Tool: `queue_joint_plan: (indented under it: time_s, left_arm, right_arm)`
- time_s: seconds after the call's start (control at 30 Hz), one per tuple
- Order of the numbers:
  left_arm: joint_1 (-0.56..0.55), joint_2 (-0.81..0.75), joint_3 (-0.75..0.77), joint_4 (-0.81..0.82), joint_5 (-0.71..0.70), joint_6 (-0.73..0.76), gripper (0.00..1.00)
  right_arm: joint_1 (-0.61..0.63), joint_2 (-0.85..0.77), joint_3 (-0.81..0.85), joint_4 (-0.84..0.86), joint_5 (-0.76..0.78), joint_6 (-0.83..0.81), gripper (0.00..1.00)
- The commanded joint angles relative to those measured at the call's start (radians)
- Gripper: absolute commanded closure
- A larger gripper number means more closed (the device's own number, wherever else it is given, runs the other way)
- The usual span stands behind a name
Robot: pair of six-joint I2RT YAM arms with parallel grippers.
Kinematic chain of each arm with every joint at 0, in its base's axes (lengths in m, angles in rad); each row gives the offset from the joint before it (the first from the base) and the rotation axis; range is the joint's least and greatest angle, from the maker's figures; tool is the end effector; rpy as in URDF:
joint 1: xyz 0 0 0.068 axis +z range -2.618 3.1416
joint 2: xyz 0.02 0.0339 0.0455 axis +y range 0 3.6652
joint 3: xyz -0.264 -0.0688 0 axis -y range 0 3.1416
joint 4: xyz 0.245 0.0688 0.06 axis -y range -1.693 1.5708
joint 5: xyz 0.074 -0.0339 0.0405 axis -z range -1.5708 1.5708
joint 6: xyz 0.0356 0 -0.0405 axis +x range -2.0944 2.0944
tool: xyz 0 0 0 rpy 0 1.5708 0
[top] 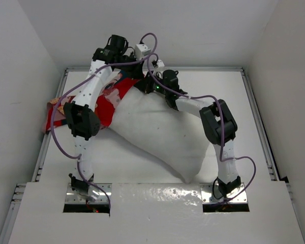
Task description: Put the pillow into the pillowcase
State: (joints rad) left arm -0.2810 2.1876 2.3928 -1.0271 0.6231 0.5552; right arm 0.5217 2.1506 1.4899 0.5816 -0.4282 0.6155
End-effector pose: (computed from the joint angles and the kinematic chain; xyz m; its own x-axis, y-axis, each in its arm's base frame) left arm 0.4462 -0.1504 0.3621 -0.2781 0.5258 -0.8039 0.8867 0.4623 -0.0043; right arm 0.4269 0.2625 0.2230 -0.5249 0.3041 -0.7950 -0.6236 0.4983 0.6024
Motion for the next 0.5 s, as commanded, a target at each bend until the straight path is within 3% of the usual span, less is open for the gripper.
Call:
queue_joint_plan:
  time_s: [0.0,0.1,0.2,0.27,0.37,0.43,0.47]
  left_arm:
    - [-0.03,-0.098,-0.015,-0.088,0.222,0.127,1.0]
    - [-0.032,-0.137,-0.053,-0.102,0.331,0.12,1.0]
    - [-0.058,-0.157,-0.066,-0.14,0.336,0.146,1.0]
    - [-0.086,-0.166,-0.124,-0.142,0.285,0.149,1.0]
    - [-0.098,-0.164,-0.205,-0.119,0.236,0.132,1.0]
    - [-0.09,-0.164,-0.227,-0.091,0.17,0.111,0.94]
    - [-0.083,-0.167,-0.234,-0.09,0.159,0.095,0.81]
  right_arm:
    - [-0.014,0.012,0.059,0.265,0.15,0.152,1.0]
    - [-0.046,0.069,0.046,0.305,0.426,0.307,1.0]
    - [-0.066,0.06,0.006,0.235,0.773,0.383,1.0]
    - [-0.072,0.057,0.035,0.183,0.88,0.38,1.0]
    - [-0.088,0.071,0.047,0.139,0.823,0.34,1.0]
    - [-0.103,0.048,0.012,0.129,0.689,0.28,0.64]
    - [-0.11,0.031,-0.044,0.12,0.653,0.259,0.48]
